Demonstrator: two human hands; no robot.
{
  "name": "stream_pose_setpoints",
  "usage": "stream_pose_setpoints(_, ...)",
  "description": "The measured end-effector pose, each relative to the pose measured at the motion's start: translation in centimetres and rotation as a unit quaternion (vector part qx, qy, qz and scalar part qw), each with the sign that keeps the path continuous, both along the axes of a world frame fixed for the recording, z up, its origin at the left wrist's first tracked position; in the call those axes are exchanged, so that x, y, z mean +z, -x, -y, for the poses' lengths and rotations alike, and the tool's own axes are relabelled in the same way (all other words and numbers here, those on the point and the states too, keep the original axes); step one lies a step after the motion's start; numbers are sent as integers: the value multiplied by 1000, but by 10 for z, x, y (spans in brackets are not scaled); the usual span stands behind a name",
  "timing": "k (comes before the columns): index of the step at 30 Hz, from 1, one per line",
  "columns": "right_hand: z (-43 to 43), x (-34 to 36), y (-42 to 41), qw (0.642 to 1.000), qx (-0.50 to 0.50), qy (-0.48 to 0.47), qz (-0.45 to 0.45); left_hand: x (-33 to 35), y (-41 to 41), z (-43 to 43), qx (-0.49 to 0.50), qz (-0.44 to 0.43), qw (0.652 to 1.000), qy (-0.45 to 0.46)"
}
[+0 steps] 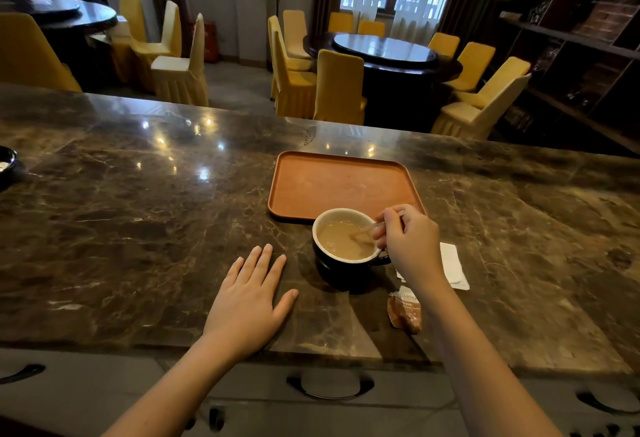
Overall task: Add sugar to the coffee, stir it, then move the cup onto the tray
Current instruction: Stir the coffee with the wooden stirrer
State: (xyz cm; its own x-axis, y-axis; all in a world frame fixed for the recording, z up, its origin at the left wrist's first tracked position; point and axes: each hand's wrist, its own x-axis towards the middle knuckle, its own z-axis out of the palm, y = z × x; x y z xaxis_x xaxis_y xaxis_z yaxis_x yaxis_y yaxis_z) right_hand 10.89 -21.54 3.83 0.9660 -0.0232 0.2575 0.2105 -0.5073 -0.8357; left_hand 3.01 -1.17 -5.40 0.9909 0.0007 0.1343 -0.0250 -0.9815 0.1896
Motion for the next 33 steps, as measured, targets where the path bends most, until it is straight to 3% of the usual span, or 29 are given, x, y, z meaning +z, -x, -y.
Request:
stream_pose_setpoints(10,6,9,11,998,55,8,-41,3,1,0,-2,0,1000,-1)
stream_pose_setpoints(15,14,14,4,996,11,89,26,3,1,0,-3,-3,1000,-1)
stream_pose_setpoints(20,9,11,-1,994,5,86,65,3,2,1,-1,-2,1000,-4)
stream_pose_setpoints(33,5,24,29,986,164,34,3,0,1,0,-1,8,1000,-8)
